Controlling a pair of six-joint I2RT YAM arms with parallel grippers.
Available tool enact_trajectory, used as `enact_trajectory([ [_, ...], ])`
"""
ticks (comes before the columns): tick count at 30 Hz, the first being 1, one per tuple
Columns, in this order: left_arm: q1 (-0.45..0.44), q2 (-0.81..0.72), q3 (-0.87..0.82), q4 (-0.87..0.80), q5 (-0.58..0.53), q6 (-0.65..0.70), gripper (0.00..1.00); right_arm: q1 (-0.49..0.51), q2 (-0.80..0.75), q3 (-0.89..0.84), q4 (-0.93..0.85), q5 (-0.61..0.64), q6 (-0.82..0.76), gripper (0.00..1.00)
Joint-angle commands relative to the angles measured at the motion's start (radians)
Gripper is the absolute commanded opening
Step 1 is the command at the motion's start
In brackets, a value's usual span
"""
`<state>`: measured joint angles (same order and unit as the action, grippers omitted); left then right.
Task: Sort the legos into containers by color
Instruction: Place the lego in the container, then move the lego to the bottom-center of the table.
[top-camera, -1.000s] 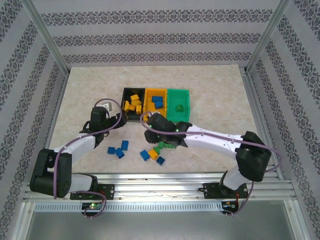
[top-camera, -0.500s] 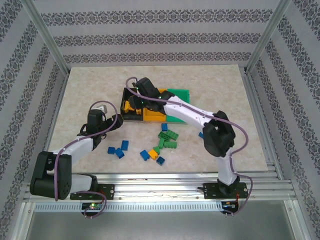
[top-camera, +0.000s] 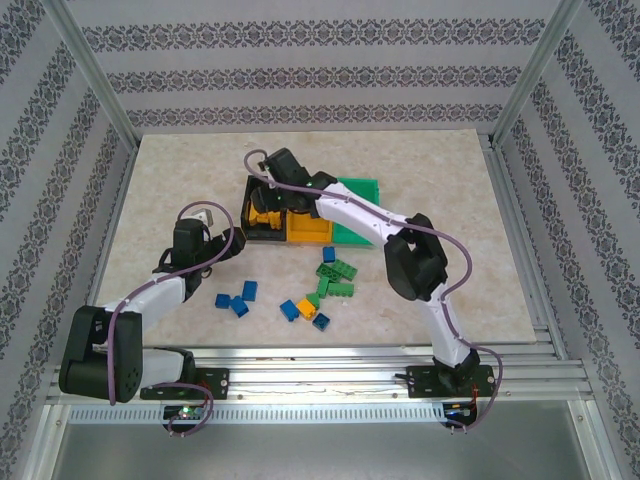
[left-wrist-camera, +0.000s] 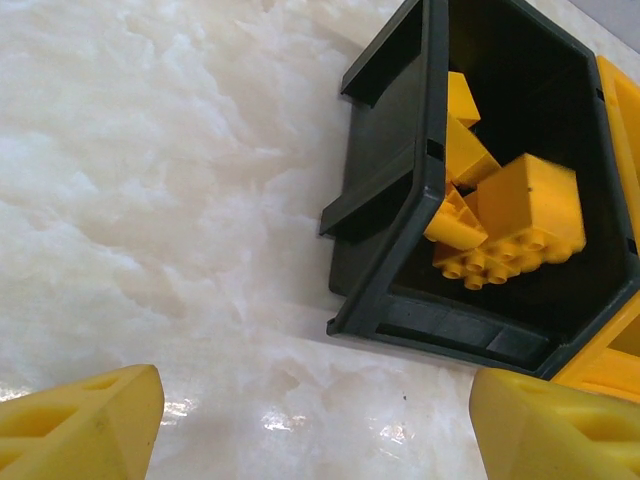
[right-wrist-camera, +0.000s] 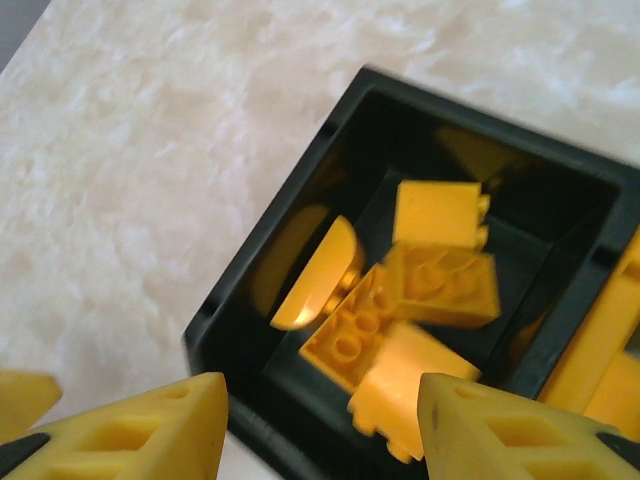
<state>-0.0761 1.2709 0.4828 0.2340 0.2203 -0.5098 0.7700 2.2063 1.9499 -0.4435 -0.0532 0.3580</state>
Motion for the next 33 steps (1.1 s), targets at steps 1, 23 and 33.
enact_trajectory([
  [1,0.013,-0.033,-0.019,0.059,0.025,0.007,0.8,0.048,-0.112,-0.077,-0.018,0.028,-0.046,0.54],
  [23,0.015,-0.04,-0.059,0.148,0.079,0.004,0.81,0.319,-0.521,-0.792,-0.039,0.103,0.141,0.53],
  [33,0.015,-0.029,-0.06,0.162,0.111,0.002,0.81,0.391,-0.555,-0.875,-0.091,0.127,0.293,0.52],
])
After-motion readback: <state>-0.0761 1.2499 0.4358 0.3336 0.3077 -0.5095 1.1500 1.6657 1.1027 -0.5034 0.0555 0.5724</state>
